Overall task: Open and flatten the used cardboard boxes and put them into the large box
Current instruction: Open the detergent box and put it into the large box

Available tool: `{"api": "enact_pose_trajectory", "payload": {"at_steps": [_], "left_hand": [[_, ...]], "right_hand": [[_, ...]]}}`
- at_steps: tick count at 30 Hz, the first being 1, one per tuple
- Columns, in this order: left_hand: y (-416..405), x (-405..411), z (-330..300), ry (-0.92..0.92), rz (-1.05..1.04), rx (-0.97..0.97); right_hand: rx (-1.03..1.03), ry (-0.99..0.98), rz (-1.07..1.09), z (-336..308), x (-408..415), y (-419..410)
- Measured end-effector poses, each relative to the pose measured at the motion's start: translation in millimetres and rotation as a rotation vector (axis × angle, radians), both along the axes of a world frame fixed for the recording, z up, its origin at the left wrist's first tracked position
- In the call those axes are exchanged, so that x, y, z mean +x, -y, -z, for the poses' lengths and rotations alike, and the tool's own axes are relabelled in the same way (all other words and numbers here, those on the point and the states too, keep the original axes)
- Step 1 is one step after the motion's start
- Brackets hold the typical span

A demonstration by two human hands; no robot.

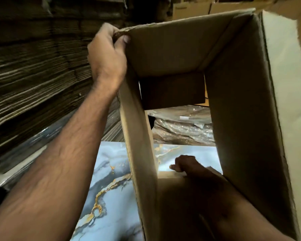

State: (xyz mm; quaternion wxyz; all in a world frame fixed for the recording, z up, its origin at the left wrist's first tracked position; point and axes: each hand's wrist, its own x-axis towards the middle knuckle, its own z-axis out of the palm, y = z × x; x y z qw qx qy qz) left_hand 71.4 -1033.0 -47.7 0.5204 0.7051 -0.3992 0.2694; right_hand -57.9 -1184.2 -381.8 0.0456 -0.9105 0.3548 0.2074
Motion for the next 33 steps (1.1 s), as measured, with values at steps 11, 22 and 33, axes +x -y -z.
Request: {"api": "enact_pose_trajectory", "payload": {"at_steps": [11, 22, 33], "left_hand": [[-6, -46, -8, 0.048, 0.066, 0.012], [12, -13, 9, -0.245, -0.124, 0.05], [5, -35, 27, -0.269, -0.036, -0.015]], "right_hand": [[-0.356, 0.328, 0.098, -129, 11, 54], [-0.585, 1.019, -0.39, -178, 13, -16], [-0.899, 1.034, -0.115, -243, -1, -40]]}}
